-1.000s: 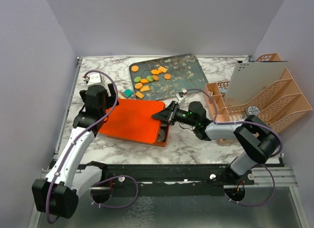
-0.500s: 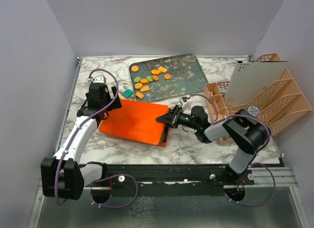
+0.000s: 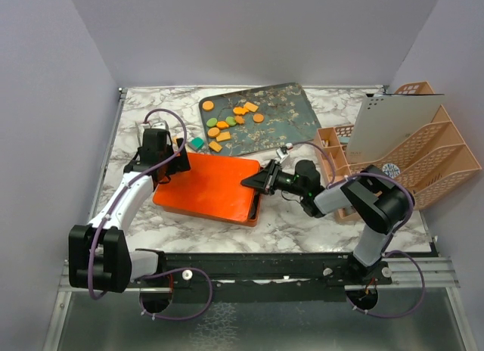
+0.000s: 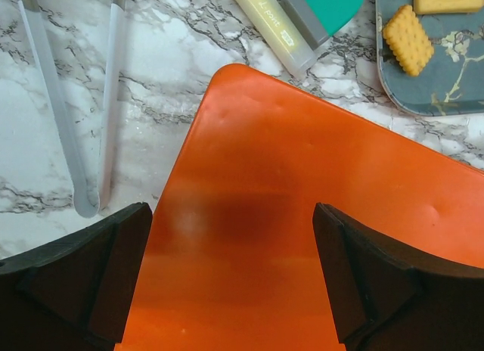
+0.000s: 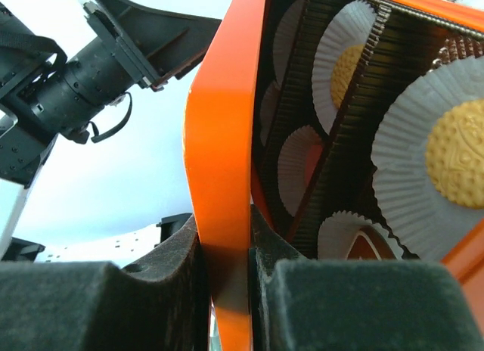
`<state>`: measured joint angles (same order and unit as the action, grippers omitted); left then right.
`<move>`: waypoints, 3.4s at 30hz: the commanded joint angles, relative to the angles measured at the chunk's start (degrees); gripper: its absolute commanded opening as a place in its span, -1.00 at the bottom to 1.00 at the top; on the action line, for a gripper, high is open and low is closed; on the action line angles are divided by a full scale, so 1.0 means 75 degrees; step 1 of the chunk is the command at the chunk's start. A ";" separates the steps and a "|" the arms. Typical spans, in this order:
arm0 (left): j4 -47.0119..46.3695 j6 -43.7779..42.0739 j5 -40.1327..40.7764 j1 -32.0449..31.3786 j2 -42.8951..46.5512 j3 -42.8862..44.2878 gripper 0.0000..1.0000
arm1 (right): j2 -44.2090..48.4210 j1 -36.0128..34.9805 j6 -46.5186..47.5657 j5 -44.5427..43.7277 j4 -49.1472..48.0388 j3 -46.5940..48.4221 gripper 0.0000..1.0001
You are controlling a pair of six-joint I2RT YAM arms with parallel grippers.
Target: Pack the cookies
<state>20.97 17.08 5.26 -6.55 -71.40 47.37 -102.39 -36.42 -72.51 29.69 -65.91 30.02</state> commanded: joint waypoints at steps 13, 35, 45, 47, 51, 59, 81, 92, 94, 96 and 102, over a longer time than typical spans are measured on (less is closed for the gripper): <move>0.0166 -0.0109 -0.0256 0.0050 -0.0454 0.0080 0.94 | 0.0291 0.0532 0.1187 -0.0160 0.1829 0.0395 -0.46; 0.0215 -0.0181 -0.0689 0.0058 -0.1225 0.0373 0.95 | 0.2321 0.0579 0.3278 -0.2195 0.6377 0.1164 0.45; 0.0215 -0.0037 -0.1293 0.0061 -0.1363 0.0398 0.95 | 0.3462 0.0570 0.3358 -0.2582 0.7632 0.0868 0.57; 0.0206 0.0003 -0.1389 0.0061 -0.1366 0.0387 0.94 | 0.3443 0.0559 0.3172 -0.2329 0.7428 0.0684 0.57; 0.0169 0.0104 -0.1688 0.0053 -0.1379 0.0363 0.94 | 0.3172 0.0447 0.2850 -0.1973 0.6916 0.0406 0.62; 0.0047 0.0263 -0.2042 0.0053 -0.1377 0.0318 0.95 | 0.2589 0.0341 0.2657 -0.1696 0.6337 0.0418 0.60; -0.0066 0.0342 -0.2620 0.0050 -0.1391 0.0170 0.94 | 0.1199 0.0472 0.1704 -0.0767 0.2855 -0.1448 -0.20; 0.0003 0.0324 -0.2713 -0.0029 -0.1464 0.0135 0.92 | 0.0340 0.0814 0.1398 -0.0382 0.0714 -0.2243 -0.47; 0.0004 0.0336 -0.2784 -0.0044 -0.1463 0.0149 0.92 | 0.0427 0.0931 0.1469 -0.0295 0.0734 -0.2200 -0.57; 0.0004 0.0347 -0.2884 -0.0060 -0.1473 0.0180 0.91 | 0.0640 0.0974 0.1613 -0.0263 0.1013 -0.2050 -0.61; 0.0004 0.0363 -0.2902 -0.0088 -0.1336 0.0203 0.90 | 0.1280 0.0977 0.2209 -0.0357 0.2307 -0.1686 -0.60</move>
<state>20.43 18.11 -10.46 -5.72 -81.67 49.71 -94.37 -29.08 -61.17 25.74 -60.38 16.91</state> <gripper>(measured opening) 0.954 0.442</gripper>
